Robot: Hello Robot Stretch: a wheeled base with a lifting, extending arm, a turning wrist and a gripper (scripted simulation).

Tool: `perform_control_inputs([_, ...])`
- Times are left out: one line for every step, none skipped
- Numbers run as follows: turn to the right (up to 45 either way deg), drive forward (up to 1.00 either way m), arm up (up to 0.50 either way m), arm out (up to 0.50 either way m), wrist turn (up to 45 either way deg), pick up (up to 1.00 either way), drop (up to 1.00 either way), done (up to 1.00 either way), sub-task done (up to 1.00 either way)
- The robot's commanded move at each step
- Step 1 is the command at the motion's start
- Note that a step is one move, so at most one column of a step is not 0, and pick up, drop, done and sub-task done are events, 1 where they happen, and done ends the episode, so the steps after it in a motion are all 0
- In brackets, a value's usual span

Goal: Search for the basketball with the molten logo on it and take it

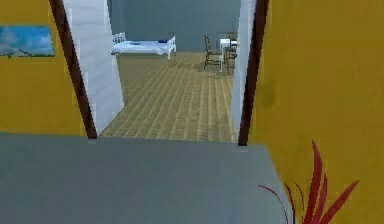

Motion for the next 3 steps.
perform_control_inputs([-6.0, 0.00, 0.00, 0.00, 0.0, 0.00, 0.00, 0.00, 0.00])
perform_control_inputs([0.0, 0.50, 0.00, 0.00, 0.0, 0.00, 0.00, 0.00, 0.00])
perform_control_inputs([-45.0, 0.00, 0.00, 0.00, 0.0, 0.00, 0.00, 0.00, 0.00])
